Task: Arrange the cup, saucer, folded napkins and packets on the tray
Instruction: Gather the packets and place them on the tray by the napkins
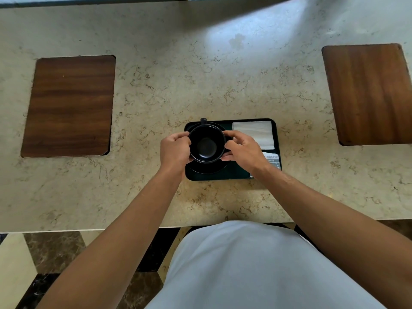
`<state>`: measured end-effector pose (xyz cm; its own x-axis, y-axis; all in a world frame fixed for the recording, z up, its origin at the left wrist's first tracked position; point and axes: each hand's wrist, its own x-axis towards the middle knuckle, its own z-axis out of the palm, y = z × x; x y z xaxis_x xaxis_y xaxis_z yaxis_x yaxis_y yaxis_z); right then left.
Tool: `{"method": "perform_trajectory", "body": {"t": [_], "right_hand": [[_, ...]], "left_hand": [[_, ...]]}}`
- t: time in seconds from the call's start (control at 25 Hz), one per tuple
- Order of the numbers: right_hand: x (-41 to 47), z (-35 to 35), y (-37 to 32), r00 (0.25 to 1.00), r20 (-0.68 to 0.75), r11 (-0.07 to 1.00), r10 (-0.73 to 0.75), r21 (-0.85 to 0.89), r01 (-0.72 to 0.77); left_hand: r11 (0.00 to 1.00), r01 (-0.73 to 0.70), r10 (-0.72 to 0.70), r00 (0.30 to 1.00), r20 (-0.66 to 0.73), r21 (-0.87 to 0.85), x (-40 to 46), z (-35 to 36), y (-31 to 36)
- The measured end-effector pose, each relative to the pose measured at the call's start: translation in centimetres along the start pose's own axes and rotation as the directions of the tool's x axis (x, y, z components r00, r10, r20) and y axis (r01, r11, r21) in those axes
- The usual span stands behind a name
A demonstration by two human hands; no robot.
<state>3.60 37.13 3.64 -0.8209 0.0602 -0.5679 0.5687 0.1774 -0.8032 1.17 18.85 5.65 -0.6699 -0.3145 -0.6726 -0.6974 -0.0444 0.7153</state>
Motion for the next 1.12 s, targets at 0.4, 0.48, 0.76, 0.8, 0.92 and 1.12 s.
{"method": "perform_trajectory", "body": {"t": [0.4,0.48,0.76,0.8,0.92,1.12], "right_hand": [[-0.2,-0.1,-0.2,1.000,0.010,1.000,0.004,-0.004,-0.004],[-0.2,-0.2,-0.2,1.000,-0.009,1.000,0.001,-0.024,-0.001],[-0.1,-0.8,0.2,0.976,-0.208,0.938,-0.067,-0.348,-0.010],[-0.1,-0.7,0.2,0.981,-0.185,0.928,-0.058,-0.372,-0.015],[-0.4,-0.4,0.2,0.992,-0.115,0.910,-0.044,-0.415,-0.007],[-0.5,-0.3,0.1,0.993,-0.113,0.914,-0.035,-0.406,-0.014]], "left_hand": [[1.000,-0.019,0.019,1.000,0.011,0.025,0.0,0.0,-0.2],[0.998,-0.042,0.042,0.999,0.003,0.052,0.0,-0.1,-0.4],[0.982,-0.068,0.080,0.995,-0.064,0.174,0.8,-1.5,-1.9],[0.981,-0.053,0.064,0.997,-0.048,0.188,1.0,-1.6,-2.1],[0.980,-0.039,0.043,0.999,-0.018,0.195,1.2,-1.5,-2.5],[0.981,-0.034,0.037,0.999,-0.016,0.190,1.1,-1.4,-2.8]]}}
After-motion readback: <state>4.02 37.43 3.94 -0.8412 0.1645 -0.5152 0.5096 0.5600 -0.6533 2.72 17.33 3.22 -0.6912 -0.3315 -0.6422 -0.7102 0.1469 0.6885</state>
